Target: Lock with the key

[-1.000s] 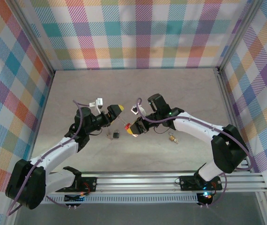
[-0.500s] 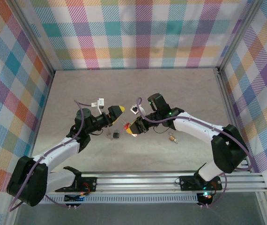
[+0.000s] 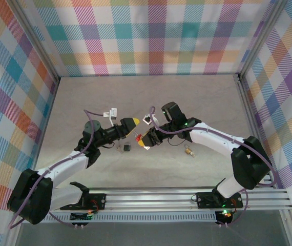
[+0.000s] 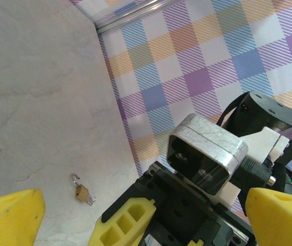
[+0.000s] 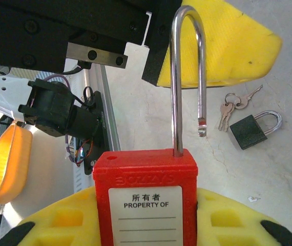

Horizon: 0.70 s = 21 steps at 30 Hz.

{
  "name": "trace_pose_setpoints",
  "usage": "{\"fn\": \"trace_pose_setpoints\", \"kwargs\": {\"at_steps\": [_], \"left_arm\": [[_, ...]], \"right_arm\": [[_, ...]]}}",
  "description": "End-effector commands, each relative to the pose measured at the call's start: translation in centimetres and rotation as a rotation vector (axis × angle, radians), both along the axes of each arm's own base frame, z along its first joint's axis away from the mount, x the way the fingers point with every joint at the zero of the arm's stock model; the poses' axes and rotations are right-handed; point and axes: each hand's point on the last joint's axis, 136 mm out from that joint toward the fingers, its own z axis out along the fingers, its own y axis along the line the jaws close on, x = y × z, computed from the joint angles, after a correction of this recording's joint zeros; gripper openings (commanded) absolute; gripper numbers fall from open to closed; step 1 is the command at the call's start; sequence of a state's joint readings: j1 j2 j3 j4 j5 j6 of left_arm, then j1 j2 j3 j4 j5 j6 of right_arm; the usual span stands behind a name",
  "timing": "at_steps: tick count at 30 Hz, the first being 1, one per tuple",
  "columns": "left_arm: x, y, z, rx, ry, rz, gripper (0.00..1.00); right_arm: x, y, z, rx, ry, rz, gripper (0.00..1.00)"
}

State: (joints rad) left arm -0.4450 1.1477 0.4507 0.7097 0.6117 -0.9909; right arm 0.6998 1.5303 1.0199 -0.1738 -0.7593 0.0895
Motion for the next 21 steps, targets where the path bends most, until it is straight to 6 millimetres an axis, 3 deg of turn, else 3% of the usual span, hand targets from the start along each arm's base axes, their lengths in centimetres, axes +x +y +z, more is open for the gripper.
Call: {"fn": "trace_pose_setpoints", "kwargs": {"at_steps": [1,9,14,21], "left_arm": [[-1.0,-0.1,1.1,0.001,-0.074,-0.027,0.98],[-1.8,0.9,0.5,0.077,-0.095,0.002,0.93],[-2.2,1.4,0.0,0.112,-0.105,0.022,0.82],[-2.3,1.6,-0.7,0.14,-0.101,0.018,0.75]], "right_arm": [[0.1,0.3,0.2,0.009,-0.007,0.01,0.0],[0.1,0.3,0.3,0.008,-0.011,0.008,0.0],[0.0,0.3,0.2,0.007,-0.006,0.009,0.0],[0.0,0.2,0.3,0.009,-0.008,0.009,0.0]]}}
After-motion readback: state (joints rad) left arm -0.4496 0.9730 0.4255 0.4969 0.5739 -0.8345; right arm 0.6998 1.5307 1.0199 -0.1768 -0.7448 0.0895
